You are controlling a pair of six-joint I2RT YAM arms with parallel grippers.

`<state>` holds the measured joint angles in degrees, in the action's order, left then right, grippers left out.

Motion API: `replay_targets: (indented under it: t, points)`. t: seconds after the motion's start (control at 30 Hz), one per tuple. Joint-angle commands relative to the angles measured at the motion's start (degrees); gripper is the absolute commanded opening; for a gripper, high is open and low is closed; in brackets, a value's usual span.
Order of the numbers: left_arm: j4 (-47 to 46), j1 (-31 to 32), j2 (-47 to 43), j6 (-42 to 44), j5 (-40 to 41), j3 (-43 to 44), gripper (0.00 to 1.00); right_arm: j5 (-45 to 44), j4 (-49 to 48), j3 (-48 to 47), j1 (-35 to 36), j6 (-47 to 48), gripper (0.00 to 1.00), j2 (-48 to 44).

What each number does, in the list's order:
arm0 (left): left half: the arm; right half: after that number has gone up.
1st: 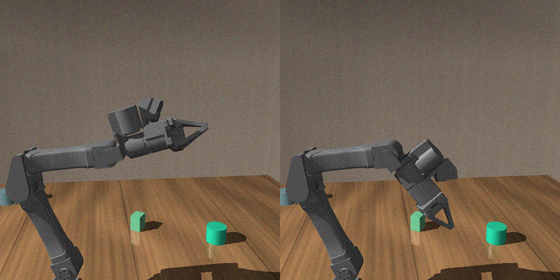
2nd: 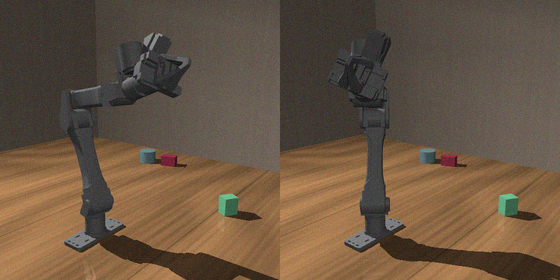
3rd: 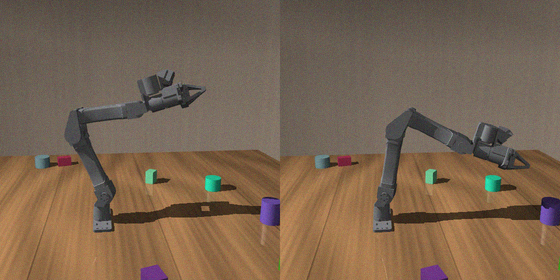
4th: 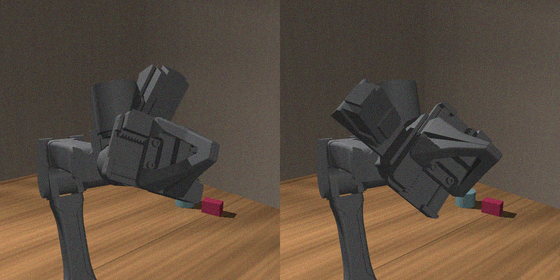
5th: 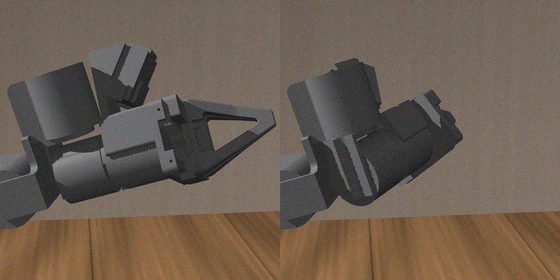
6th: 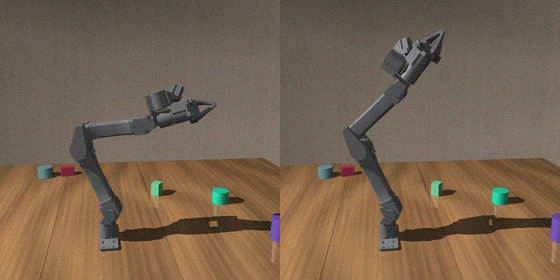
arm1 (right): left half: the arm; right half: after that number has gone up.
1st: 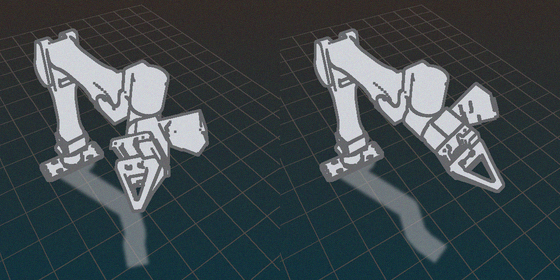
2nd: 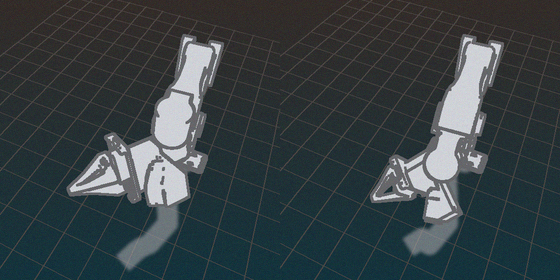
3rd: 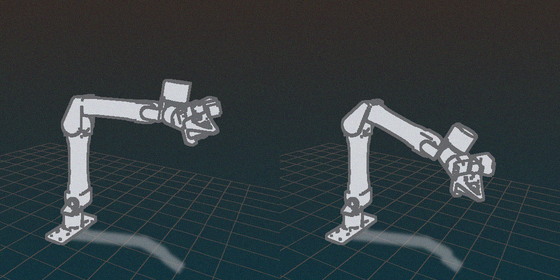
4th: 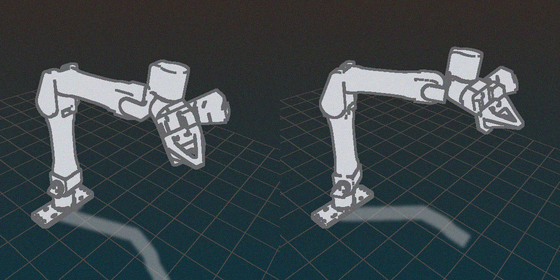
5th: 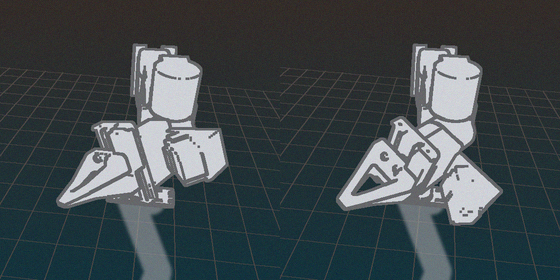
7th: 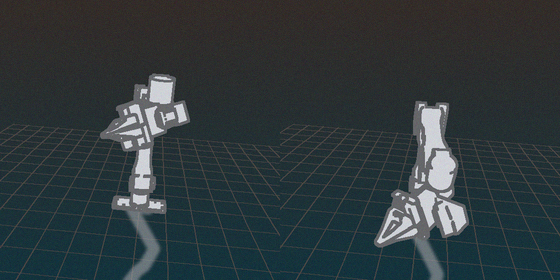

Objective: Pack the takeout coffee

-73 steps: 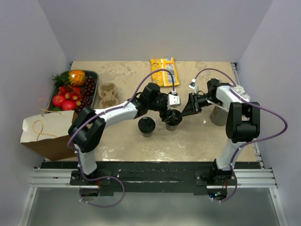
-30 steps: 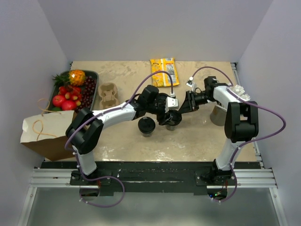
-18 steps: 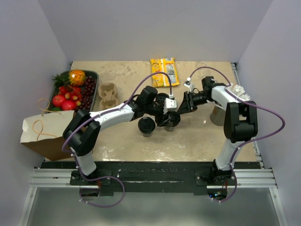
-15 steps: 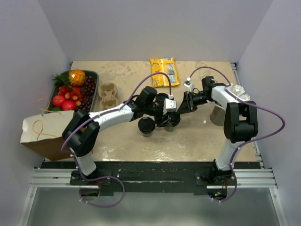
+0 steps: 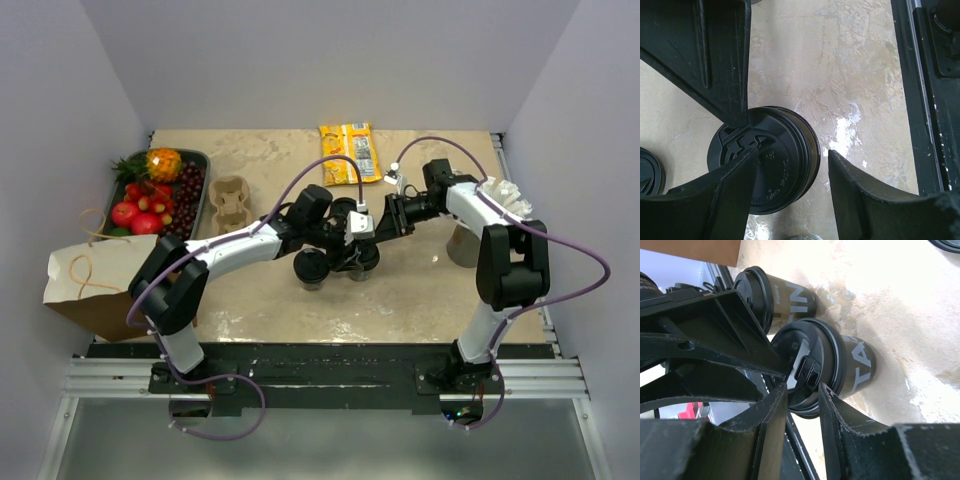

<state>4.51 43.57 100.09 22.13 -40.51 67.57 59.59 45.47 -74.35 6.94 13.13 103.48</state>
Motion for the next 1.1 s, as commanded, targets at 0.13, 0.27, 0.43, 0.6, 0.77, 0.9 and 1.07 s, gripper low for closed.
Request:
replay_targets:
  t: [0.13, 0.27, 0.43, 0.6, 0.77, 0.9, 1.07]
  points:
    - [0.58, 0.11, -4.20, 1.16, -1.59, -1.48, 0.62, 0.35, 1.02, -1.15, 1.15, 1.47, 0.35, -2.85]
    - [-0.12, 0.11, -4.03, 0.72, -2.11, -2.27, 0.61, 0.00, 1.20, -0.80, 1.15, 1.81, 0.35, -2.76]
    - [-1.09, 0.20, -3.77, -0.51, -3.25, -2.71, 0.61, -0.27, 1.11, -0.45, 1.23, 1.90, 0.35, -3.37]
    - [-1.09, 0.20, -3.76, -0.95, -4.66, -2.71, 0.61, -0.18, 0.76, -0.18, 1.15, 1.55, 0.35, -3.64]
    - [-1.52, 0.20, -3.77, -1.74, -5.63, -2.97, 0.60, -1.14, 0.49, 0.34, 1.15, 1.38, 0.35, -4.60]
    - [-2.84, 0.37, -3.15, -3.23, -6.77, -2.97, 0.60, -3.07, 0.49, 1.04, 1.15, 1.29, 0.34, -5.48]
    - [-3.11, 0.64, -1.92, -3.59, -7.04, -1.74, 0.60, -3.87, 0.49, 2.19, 1.15, 1.47, 0.34, -6.19]
